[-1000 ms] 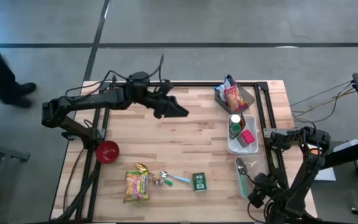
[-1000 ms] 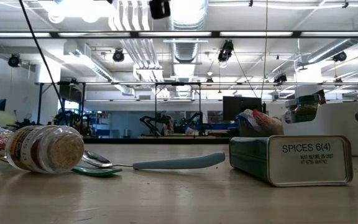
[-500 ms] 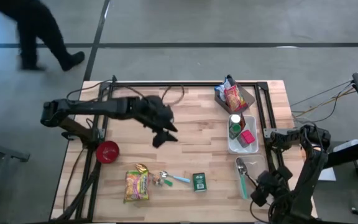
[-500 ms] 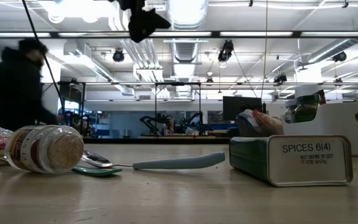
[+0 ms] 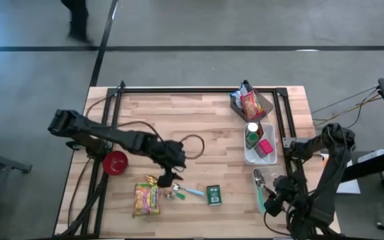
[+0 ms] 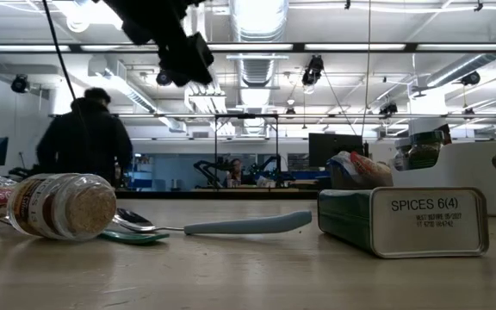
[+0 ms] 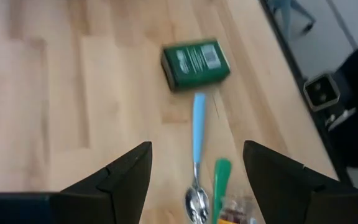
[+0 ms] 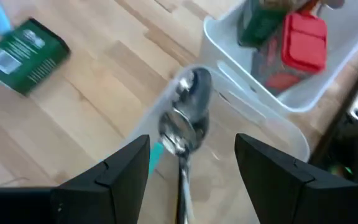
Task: Pick & Place Food Item
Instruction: Put the blue spoon into the transparent bin
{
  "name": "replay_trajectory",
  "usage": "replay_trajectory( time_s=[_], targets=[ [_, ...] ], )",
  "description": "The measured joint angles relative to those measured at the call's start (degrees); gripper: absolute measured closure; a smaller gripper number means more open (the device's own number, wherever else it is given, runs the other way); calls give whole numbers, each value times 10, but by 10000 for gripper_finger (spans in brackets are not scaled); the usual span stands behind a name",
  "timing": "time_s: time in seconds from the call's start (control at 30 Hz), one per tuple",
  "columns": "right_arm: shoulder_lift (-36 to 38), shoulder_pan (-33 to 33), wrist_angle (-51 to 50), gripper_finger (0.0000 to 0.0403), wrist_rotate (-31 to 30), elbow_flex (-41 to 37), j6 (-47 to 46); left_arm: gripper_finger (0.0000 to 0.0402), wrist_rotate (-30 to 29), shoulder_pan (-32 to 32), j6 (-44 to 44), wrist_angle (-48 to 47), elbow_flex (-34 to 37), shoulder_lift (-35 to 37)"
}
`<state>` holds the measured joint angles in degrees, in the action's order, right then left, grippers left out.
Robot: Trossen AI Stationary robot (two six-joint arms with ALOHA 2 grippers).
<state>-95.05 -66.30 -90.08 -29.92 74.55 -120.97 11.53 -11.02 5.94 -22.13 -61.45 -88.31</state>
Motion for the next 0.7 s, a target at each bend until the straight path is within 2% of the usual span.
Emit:
replay_trajectory(
  time_s=[0.27, 0.53, 0.7],
  targets=[
    [50, 48, 1, 169, -39, 3, 56, 155, -4, -33, -23, 4, -16, -97],
    [74, 74, 4, 169, -64, 3, 98, 216, -26, -38, -26, 23, -17, -153],
    [77, 78, 4, 169, -66, 3, 109, 231, -30, -52, -26, 56, -17, -173]
  ],
)
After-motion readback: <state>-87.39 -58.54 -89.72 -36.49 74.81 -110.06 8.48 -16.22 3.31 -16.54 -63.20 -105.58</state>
